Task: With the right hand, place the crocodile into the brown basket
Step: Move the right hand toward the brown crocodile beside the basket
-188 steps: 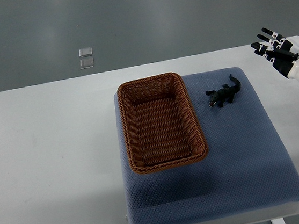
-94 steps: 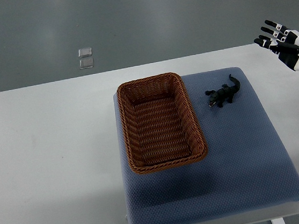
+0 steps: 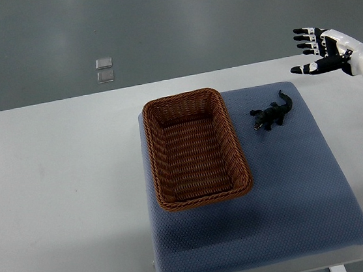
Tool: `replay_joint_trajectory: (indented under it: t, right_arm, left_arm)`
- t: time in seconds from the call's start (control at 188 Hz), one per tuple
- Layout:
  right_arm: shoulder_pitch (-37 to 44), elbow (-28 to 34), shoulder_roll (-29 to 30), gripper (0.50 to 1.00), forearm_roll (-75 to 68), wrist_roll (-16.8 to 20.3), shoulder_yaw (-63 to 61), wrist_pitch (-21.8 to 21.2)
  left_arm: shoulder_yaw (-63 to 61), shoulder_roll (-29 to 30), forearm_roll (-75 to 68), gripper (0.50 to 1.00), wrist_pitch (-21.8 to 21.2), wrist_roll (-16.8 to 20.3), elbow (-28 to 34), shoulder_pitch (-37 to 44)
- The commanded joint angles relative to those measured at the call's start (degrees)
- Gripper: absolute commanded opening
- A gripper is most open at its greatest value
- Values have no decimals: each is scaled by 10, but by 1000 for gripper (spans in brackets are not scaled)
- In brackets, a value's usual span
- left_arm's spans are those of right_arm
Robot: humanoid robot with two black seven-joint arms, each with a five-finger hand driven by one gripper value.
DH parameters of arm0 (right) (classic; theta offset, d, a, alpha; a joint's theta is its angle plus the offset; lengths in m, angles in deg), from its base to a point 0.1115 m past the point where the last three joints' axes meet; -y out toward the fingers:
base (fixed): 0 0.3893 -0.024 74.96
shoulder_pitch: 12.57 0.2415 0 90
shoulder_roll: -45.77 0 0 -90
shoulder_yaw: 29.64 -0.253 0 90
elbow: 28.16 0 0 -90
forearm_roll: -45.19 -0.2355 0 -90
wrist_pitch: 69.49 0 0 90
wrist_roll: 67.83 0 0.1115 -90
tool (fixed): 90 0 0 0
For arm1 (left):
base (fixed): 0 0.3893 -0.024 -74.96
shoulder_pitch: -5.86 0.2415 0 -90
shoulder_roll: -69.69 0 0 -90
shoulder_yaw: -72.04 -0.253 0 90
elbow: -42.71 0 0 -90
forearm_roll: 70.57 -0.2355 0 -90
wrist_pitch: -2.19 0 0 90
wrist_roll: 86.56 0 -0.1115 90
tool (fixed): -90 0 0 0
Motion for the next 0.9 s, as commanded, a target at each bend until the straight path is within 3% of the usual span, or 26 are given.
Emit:
replay_joint_trajectory:
  t: [0.0, 0.288, 0.495, 0.682, 0.895]
  right_arm:
    - [7, 1, 0, 928, 60, -1, 0, -2]
    - [17, 16, 1, 926, 299, -13, 7, 10]
    - [27, 38, 3, 926, 400, -25, 60, 65]
    - [75, 42, 2, 926, 434, -39, 171, 146]
    - [102, 42, 3, 926, 464, -53, 250, 189]
  left_arm:
    - [0, 0, 0, 1000, 0, 0, 0, 0]
    - [0, 0, 0, 1000, 0, 0, 0, 0]
    - [0, 0, 0, 1000, 0, 0, 0, 0]
    - [0, 0, 0, 1000, 0, 0, 0, -1]
    - [0, 0, 0, 1000, 0, 0, 0, 0]
